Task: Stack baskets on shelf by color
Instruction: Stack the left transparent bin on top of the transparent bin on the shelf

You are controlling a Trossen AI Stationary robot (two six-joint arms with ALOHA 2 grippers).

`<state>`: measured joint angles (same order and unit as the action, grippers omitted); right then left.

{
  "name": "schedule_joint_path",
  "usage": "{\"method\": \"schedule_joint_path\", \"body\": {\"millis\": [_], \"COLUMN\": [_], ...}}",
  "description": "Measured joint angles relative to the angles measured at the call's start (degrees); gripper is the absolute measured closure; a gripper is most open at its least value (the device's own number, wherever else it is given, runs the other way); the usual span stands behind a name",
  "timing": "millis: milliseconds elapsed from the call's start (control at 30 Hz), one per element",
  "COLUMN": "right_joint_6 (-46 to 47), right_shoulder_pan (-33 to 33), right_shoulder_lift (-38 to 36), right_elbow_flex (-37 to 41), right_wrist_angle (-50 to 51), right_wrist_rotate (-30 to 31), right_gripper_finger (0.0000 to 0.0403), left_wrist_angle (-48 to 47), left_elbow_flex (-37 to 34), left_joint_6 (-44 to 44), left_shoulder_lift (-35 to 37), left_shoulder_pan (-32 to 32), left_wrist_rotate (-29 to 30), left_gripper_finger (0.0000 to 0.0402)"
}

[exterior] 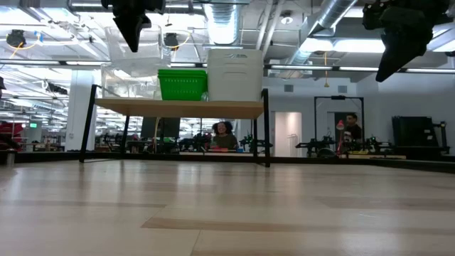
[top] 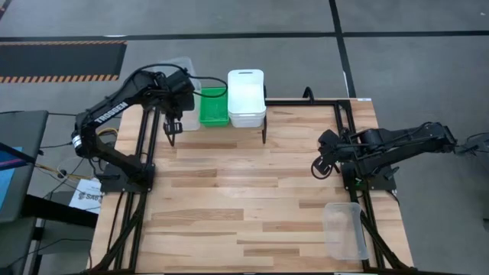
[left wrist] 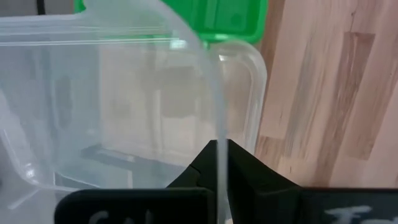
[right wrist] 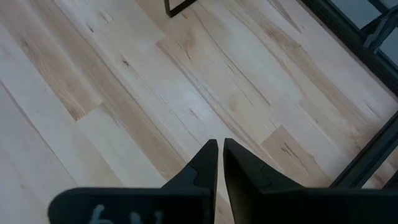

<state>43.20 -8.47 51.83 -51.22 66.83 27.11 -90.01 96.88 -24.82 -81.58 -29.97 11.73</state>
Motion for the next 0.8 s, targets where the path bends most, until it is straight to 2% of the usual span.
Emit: {"method": "schedule_joint_path", "body": {"millis": [233,800], "right_joint_6": [-0.17,-0.15], "right_shoulder_pan": [0.0,0.0], "right_shoulder_lift": [0.01,0.0], "right_elbow_flex": [0.0,0.0], "right_wrist_angle": [0.02,0.04], "right_wrist_rotate": [0.0,0.0], "right_gripper_finger": [0.0351,0.0351], "left_wrist_angle": [-0.07,0.01], "left_elbow_flex": [-3.68,-3.78], "left_joint_6": [-0.85,-6.69], "left_shoulder_lift": [-0.04,-0.04], "left_shoulder_pan": [-0.14,-0.14], "left_wrist_rotate": [-0.05,-0.95], "left_gripper_finger": [0.0401,0.0401]}}
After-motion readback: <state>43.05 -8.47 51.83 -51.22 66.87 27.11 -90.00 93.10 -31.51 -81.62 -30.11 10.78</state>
